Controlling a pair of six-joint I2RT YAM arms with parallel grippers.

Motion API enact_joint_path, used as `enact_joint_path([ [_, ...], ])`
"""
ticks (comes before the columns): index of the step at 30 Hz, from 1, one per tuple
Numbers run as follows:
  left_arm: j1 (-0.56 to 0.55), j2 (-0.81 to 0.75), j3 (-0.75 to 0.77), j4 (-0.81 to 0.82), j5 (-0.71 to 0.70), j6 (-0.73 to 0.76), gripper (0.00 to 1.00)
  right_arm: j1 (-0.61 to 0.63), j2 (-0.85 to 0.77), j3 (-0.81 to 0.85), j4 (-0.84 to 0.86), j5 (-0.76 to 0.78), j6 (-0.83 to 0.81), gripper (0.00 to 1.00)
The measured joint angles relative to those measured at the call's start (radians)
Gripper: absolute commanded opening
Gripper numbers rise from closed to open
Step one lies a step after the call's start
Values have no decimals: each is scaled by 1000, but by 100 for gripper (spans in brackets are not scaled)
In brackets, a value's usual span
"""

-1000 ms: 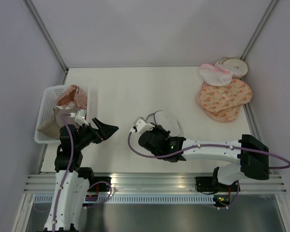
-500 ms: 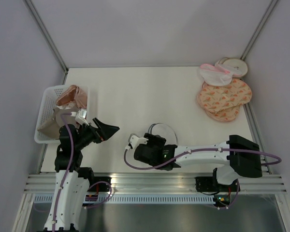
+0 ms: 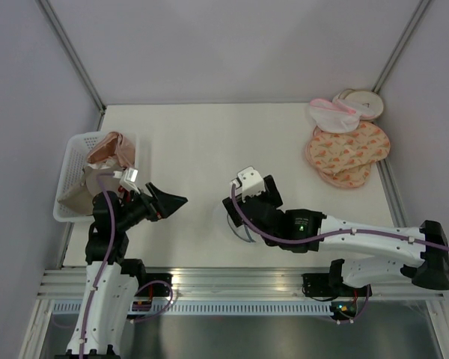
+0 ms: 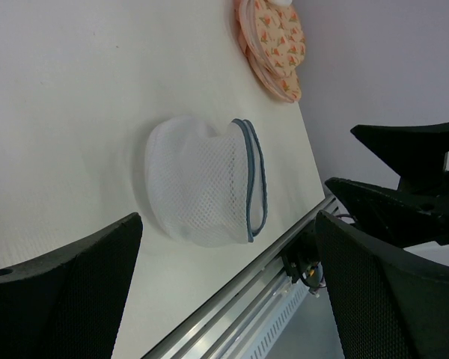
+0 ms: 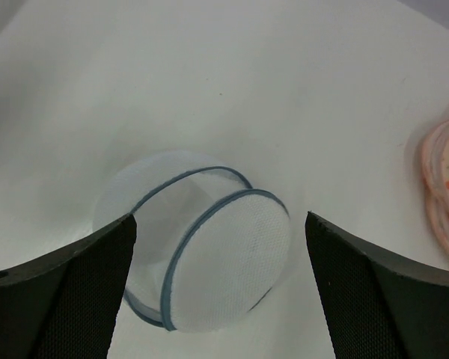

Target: Unzip the laundry bag and remove the bra

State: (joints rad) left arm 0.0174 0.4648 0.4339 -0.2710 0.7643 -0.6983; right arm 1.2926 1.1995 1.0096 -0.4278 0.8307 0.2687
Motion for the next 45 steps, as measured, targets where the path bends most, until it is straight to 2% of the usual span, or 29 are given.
enact_joint_path([
  [8, -2, 0, -35, 13, -1, 0, 100, 1, 56, -130, -3, -34, 385, 98],
  [14, -2, 0, -37, 14, -1, 0, 100, 1, 146, -141, 43, -64, 549, 98],
  [26, -2, -24, -52, 14, -2, 0, 100, -8, 267, -123, 162, -183, 644, 98],
  [32, -2, -29, -64, 13, -1, 0, 100, -8, 187, -200, 264, -255, 636, 98],
  [39, -2, -33, -64, 14, 0, 0, 100, -7, 108, -202, 349, -346, 586, 98],
  [42, -2, -34, -64, 14, 1, 0, 100, -2, 167, -151, 298, -325, 584, 98],
  [45, -2, -34, -64, 14, 3, 0, 100, 20, 321, 25, 111, -213, 628, 98],
])
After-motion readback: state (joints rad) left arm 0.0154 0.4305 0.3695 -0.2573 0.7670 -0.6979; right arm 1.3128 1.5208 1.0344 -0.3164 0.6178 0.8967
